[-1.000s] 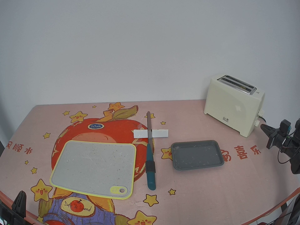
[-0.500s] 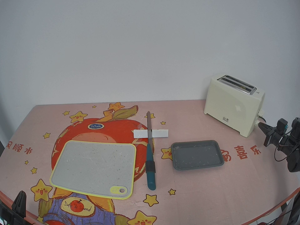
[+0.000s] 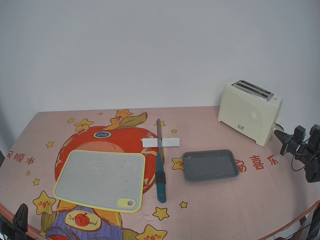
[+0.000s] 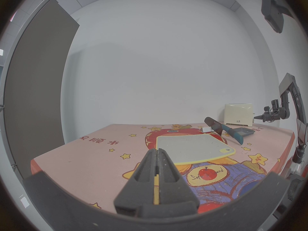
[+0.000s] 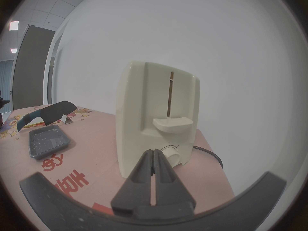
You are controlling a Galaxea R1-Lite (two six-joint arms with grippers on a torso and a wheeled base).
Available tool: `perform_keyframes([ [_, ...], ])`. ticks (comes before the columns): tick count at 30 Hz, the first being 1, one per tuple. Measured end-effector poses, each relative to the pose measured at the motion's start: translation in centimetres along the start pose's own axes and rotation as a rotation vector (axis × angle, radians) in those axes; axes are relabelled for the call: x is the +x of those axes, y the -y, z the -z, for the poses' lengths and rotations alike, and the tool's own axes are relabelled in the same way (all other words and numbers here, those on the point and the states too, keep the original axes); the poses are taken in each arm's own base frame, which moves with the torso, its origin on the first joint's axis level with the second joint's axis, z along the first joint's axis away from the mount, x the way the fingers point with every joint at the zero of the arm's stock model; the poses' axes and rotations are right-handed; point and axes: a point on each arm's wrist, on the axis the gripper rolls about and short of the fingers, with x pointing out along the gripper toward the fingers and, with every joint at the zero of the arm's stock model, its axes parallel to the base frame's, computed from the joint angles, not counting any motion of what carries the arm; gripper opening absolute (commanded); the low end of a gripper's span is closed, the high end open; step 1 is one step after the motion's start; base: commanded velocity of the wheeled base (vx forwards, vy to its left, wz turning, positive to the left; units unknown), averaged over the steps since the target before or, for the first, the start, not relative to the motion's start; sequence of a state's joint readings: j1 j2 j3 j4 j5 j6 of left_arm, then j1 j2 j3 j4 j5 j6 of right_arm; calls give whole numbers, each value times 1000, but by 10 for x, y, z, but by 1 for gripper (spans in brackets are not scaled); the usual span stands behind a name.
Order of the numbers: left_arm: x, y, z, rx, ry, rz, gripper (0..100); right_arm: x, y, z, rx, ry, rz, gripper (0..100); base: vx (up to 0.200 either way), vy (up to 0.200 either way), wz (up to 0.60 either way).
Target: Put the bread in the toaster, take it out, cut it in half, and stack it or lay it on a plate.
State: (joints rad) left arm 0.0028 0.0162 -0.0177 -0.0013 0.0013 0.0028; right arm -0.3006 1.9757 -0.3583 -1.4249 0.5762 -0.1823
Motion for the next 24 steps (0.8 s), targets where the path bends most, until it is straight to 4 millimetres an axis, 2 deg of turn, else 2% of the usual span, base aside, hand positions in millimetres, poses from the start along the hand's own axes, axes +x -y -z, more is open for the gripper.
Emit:
perform_keyframes([
  [24,0,0,0,0,0,0,0,7,-1,7,11,-20,-7,0,0,0,0],
])
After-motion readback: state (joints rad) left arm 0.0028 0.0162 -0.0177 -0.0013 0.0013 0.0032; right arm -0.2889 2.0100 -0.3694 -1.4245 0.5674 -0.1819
